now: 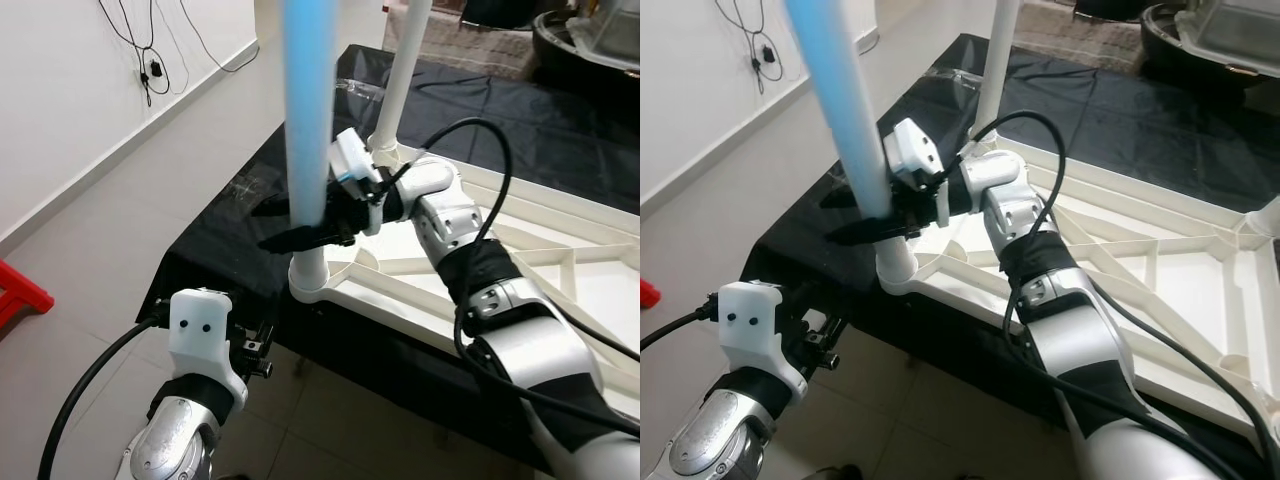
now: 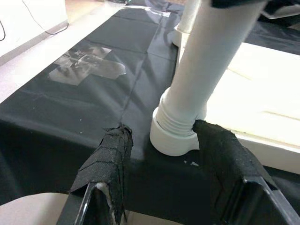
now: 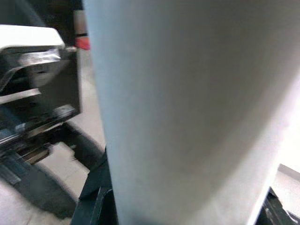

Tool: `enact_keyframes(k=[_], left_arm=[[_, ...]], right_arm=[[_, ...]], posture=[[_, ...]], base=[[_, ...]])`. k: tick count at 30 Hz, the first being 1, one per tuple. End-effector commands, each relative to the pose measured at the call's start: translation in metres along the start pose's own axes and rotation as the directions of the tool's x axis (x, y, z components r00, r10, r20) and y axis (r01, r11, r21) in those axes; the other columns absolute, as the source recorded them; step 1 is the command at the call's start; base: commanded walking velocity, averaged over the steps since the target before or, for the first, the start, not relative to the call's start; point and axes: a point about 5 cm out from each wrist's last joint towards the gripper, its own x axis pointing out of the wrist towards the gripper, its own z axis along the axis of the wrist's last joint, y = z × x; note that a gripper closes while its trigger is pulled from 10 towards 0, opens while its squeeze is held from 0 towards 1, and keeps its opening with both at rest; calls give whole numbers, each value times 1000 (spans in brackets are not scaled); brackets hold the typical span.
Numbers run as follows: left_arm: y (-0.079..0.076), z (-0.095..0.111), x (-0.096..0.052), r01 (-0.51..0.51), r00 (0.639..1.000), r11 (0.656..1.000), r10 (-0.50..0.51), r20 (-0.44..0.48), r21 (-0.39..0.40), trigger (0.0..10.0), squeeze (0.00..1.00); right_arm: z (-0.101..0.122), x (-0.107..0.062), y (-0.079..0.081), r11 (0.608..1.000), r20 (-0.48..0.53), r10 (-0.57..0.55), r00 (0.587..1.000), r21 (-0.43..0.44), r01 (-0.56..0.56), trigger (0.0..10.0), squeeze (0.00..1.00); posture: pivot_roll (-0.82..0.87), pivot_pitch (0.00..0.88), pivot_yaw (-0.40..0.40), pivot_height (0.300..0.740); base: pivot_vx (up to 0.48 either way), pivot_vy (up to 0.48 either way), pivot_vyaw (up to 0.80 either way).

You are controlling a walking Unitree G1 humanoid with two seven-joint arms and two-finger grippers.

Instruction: Building children table

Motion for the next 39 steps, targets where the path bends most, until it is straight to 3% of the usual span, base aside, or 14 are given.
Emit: enact_keyframes(k=[1,3,7,12,21,23,24,29,31,35,36,37,38,39], left_arm=[[1,-4,-1,-6,1000,1000,6,-22,2,10000,0],[1,-4,-1,-6,1000,1000,6,-22,1,10000,0],[1,-4,0,-7,1000,1000,7,-21,1,10000,0],[2,-4,-1,-7,1000,1000,7,-20,4,10000,0],[4,-3,0,-9,1000,1000,9,-17,10,10000,0],[4,-3,1,-9,1000,1000,9,-16,12,10000,0],[4,-3,1,-9,1000,1000,9,-16,12,10000,0],[5,-4,1,-6,1000,1000,6,-16,16,10000,0],[5,-4,1,-5,1000,1000,5,-16,17,10000,0],[5,-4,1,0,1000,1000,1,-18,18,10000,0],[5,-4,1,0,1000,1000,1,-18,18,10000,0],[5,-4,2,1,1000,1000,-1,-17,18,10000,0],[5,-4,2,1,1000,1000,-1,-17,18,10000,0],[5,-3,2,2,1000,1000,-2,-16,19,10000,0]], right_arm=[[-61,-1,15,962,-170,-56,984,256,99,10000,0],[-63,0,9,941,-194,-151,969,271,201,10000,0],[-63,1,7,932,-204,-183,962,275,236,10000,0],[-68,2,-1,865,-249,-344,905,290,409,10000,0],[-76,-1,0,798,-294,-442,848,304,521,10000,0],[-82,-5,-4,703,-336,-541,771,323,634,10000,0],[-82,-5,-4,703,-336,-541,771,323,634,10000,0],[-92,-22,-14,331,-434,-779,452,327,885,10000,0],[-93,-26,-15,245,-439,-816,377,327,913,10000,0],[-94,-30,-15,144,-445,-850,283,321,936,10000,0],[-94,-30,-15,144,-445,-850,283,321,936,10000,0],[-95,-32,-14,95,-446,-865,229,303,948,10000,0],[-95,-32,-14,95,-446,-865,229,303,948,10000,0],[-96,-33,-12,32,-440,-883,163,289,957,10000,0]], posture=[[125,266,-68,740],[122,261,-68,740],[122,261,-68,740],[126,254,-68,740],[124,247,-65,740],[123,244,-67,740],[123,244,-67,740],[124,241,-64,740],[122,240,-63,740],[121,240,-59,740],[121,240,-59,740],[122,239,-61,740],[122,239,-61,740],[122,240,-59,740]], base=[[0,0,0],[0,0,0],[0,0,0],[0,0,0],[0,0,0],[0,0,0],[0,0,0],[0,0,0],[0,0,0],[0,0,0],[0,0,0],[0,0,0],[0,0,0],[0,0,0]])
